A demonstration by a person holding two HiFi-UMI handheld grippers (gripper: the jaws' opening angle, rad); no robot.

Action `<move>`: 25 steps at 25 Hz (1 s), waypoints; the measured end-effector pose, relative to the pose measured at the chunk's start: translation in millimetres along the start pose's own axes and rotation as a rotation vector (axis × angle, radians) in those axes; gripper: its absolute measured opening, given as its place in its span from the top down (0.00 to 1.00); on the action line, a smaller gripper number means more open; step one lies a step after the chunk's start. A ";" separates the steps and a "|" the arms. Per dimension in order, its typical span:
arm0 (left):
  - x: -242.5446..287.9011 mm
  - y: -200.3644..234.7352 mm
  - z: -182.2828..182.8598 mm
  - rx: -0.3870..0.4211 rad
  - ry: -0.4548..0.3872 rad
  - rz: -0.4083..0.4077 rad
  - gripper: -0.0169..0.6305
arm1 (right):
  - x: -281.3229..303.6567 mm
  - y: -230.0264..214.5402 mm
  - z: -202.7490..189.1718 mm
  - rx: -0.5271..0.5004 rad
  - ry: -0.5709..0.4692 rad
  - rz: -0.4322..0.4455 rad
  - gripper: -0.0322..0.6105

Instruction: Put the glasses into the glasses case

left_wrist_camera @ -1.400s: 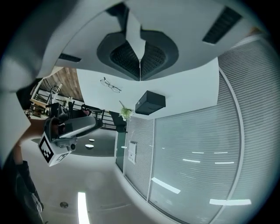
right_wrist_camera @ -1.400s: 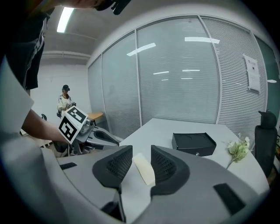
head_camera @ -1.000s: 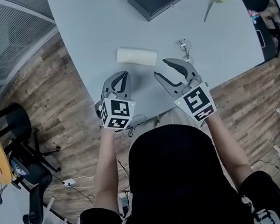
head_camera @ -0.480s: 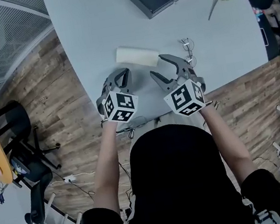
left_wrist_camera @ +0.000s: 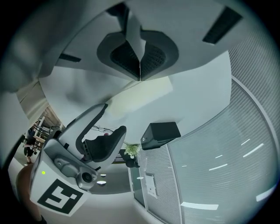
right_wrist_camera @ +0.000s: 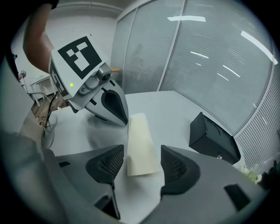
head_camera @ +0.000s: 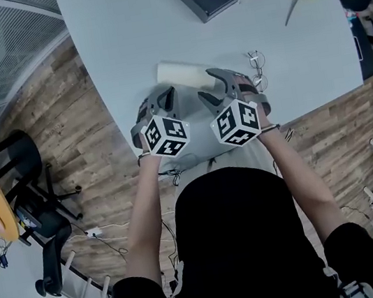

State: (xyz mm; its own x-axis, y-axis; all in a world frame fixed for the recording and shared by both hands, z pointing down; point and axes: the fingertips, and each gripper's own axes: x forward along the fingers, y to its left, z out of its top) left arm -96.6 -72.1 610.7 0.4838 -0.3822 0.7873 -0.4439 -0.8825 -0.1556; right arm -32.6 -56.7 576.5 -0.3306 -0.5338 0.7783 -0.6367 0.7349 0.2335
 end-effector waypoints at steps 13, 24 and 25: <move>12.9 3.5 -6.3 -0.028 0.017 -0.008 0.94 | 22.8 5.0 -18.3 -0.036 0.057 -0.005 0.49; 14.3 4.3 -6.2 -0.061 0.017 0.003 0.94 | 28.1 1.6 -20.6 -0.080 0.051 -0.018 0.52; 14.6 4.1 -6.1 -0.068 0.015 0.004 0.94 | 27.8 1.2 -21.0 -0.075 0.050 -0.013 0.53</move>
State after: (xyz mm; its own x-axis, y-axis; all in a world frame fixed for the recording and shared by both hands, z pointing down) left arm -95.9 -79.6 625.2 0.4710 -0.3807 0.7957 -0.4960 -0.8603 -0.1180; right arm -28.0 -61.8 610.7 -0.2866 -0.5231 0.8027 -0.5859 0.7585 0.2851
